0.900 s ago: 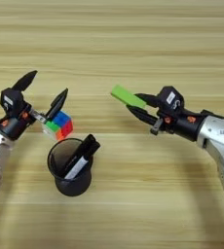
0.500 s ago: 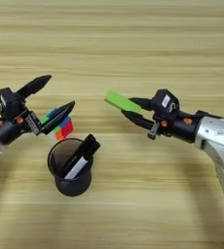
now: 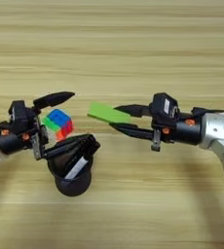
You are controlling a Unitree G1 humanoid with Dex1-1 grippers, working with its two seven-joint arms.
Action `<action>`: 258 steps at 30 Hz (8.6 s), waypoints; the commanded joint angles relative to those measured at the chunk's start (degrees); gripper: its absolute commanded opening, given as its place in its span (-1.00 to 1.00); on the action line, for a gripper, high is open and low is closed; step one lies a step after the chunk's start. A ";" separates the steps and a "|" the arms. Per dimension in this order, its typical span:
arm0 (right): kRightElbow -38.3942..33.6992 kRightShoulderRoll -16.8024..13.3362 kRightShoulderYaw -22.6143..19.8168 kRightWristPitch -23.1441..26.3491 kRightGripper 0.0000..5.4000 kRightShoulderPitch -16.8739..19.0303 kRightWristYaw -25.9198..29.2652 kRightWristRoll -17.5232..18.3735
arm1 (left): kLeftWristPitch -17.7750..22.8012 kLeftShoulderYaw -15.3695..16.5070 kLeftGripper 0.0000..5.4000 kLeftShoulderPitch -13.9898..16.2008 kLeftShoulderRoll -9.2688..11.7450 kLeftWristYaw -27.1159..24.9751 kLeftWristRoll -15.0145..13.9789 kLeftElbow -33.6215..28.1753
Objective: Move the objects on the table
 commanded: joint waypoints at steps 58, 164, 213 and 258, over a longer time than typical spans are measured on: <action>-5.71 -4.78 6.91 3.56 -0.48 -1.21 6.44 2.75 | 0.19 -5.20 -0.09 0.41 6.25 -4.53 3.47 -6.24; 28.38 28.65 -9.94 -28.60 1.00 -2.36 -52.81 -19.02 | 7.70 5.28 -0.51 5.47 -5.13 36.91 24.52 14.03; 32.16 29.70 -9.24 -29.90 1.00 -4.23 -53.94 -19.59 | 6.02 4.42 -0.37 8.55 -8.06 36.68 23.51 15.43; 31.57 29.17 -8.72 -30.80 1.00 -3.30 -53.59 -20.57 | -17.09 16.07 0.99 -4.78 -12.85 51.09 24.56 18.58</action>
